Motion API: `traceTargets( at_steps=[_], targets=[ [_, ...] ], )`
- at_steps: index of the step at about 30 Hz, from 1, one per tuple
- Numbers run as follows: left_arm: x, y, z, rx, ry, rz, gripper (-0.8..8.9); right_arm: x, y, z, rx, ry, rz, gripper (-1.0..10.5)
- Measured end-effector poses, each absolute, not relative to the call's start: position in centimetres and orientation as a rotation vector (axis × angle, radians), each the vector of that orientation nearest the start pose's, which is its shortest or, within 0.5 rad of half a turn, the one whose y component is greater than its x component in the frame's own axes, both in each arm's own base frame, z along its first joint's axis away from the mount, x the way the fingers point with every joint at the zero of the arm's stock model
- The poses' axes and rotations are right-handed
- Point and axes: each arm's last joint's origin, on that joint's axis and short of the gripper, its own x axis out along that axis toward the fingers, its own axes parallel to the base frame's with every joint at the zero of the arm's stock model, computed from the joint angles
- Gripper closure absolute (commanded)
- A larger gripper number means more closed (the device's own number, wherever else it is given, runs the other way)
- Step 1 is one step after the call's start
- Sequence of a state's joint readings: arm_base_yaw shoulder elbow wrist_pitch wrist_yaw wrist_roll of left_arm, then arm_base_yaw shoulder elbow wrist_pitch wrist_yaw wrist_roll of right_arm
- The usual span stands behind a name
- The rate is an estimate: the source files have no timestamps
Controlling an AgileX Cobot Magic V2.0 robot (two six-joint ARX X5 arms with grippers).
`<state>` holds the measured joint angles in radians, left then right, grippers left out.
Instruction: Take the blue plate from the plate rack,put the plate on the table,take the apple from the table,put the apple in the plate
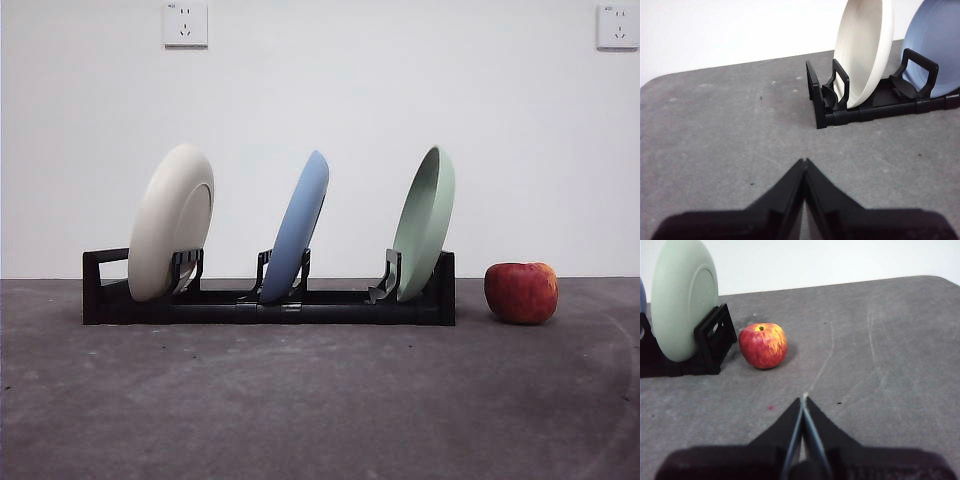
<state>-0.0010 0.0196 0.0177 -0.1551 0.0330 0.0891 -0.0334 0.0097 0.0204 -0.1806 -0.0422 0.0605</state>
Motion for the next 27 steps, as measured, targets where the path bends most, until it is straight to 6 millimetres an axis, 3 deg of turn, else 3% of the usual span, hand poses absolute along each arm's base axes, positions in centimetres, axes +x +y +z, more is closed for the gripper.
traceTargets(
  at_steps=[4,10,19,27],
  targets=[
    [9.7,-0.1,15.4,0.001,0.149,-0.041,8.18,9.4,-0.2,15.8,0.122,0.172,0.001,9.5],
    [9.6,-0.3,16.8,-0.194,0.058,-0.112,8.19,8.1,0.0,20.6,0.234,0.074,0.040,9.5],
    [9.0,-0.4,23.1,-0.255,-0.054,-0.128,8.20,6.2,0.0,27.2,0.285,0.156,0.033,9.5],
    [11.2,-0.6,27.7,-0.265,0.059,-0.217,8.18,7.1,0.0,31.7,0.297,0.376,0.004,9.5]
  ],
)
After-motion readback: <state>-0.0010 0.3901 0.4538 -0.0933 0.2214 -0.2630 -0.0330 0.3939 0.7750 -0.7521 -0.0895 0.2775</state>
